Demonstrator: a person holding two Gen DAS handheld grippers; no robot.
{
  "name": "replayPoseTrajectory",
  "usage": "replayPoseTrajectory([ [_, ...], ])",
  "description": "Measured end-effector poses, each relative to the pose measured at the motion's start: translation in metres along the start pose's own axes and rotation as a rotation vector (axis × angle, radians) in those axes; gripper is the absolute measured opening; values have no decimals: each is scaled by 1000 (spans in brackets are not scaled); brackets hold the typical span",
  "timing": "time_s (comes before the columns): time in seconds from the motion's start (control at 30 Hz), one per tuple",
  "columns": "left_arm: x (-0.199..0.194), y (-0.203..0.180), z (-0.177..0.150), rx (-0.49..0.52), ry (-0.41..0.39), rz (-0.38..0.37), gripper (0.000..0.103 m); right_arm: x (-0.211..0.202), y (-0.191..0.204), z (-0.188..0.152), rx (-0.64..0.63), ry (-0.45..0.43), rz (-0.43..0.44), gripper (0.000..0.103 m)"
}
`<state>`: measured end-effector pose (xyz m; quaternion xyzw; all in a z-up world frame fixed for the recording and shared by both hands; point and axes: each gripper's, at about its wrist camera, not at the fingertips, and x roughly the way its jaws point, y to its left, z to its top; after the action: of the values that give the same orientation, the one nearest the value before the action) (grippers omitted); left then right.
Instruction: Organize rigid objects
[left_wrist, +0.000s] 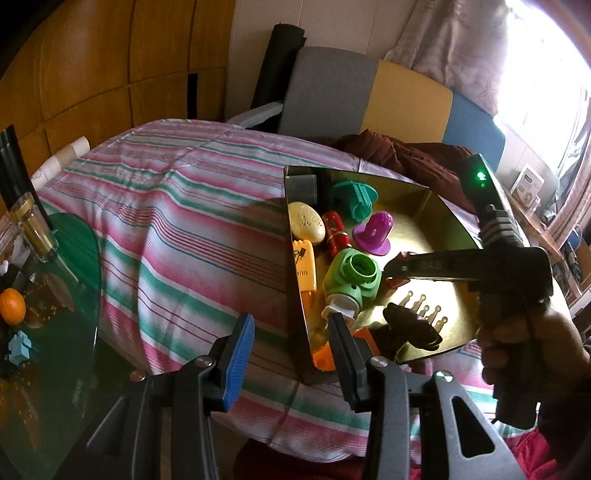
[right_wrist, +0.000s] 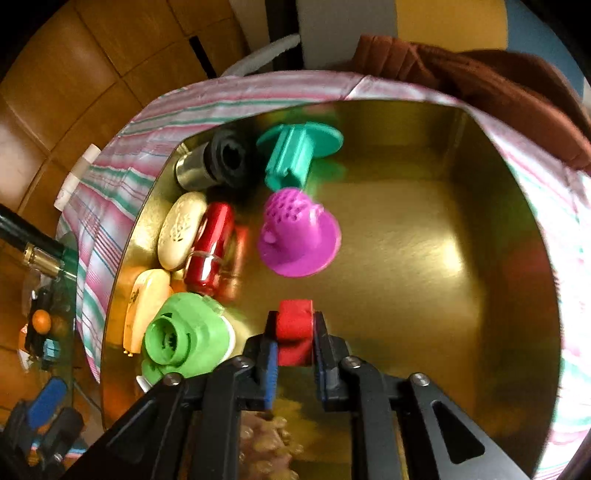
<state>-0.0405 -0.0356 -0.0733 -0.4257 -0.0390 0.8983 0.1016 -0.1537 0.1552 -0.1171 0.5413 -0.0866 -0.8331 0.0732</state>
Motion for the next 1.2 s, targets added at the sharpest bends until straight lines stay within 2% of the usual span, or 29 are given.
replayPoseTrajectory([
  [0.13,1,1,-1,-4,5,-4,42,5,5,-3,-24,-8,3,23],
  [0.2,2,2,-1,-8,5,-2,42,4,4,-5,-20,-15,13,30],
  [0.27,2,3,0,-11,8,-2,42,1,3,-7,-15,-25,28,43],
  [0.4,1,3,0,-15,4,2,42,-11,-1,-10,-4,-51,38,57],
  [0.47,0,2,0,-12,4,3,42,-19,0,-13,-8,-70,53,68],
  [0.53,0,1,0,-10,4,3,42,-31,-1,-19,-16,-94,51,73],
  [0.67,-4,-1,1,-3,-5,-1,42,-46,-1,-32,-29,-91,123,73],
  [0.83,-4,-5,-1,8,-2,-8,42,-48,7,-56,-95,-71,134,72],
  [0.9,-5,-8,-2,17,-1,-9,42,-51,8,-59,-98,-92,145,59],
  [0.93,-5,-9,-2,19,-2,-10,42,-50,9,-59,-100,-94,161,48],
  [0.97,-6,-10,-2,22,-3,-11,42,-49,12,-57,-102,-90,168,46],
  [1.17,-4,-10,-3,24,-3,0,42,-33,22,-44,-121,-96,120,45],
  [1.2,-4,-9,-2,22,-4,4,42,-30,24,-42,-126,-94,87,45],
])
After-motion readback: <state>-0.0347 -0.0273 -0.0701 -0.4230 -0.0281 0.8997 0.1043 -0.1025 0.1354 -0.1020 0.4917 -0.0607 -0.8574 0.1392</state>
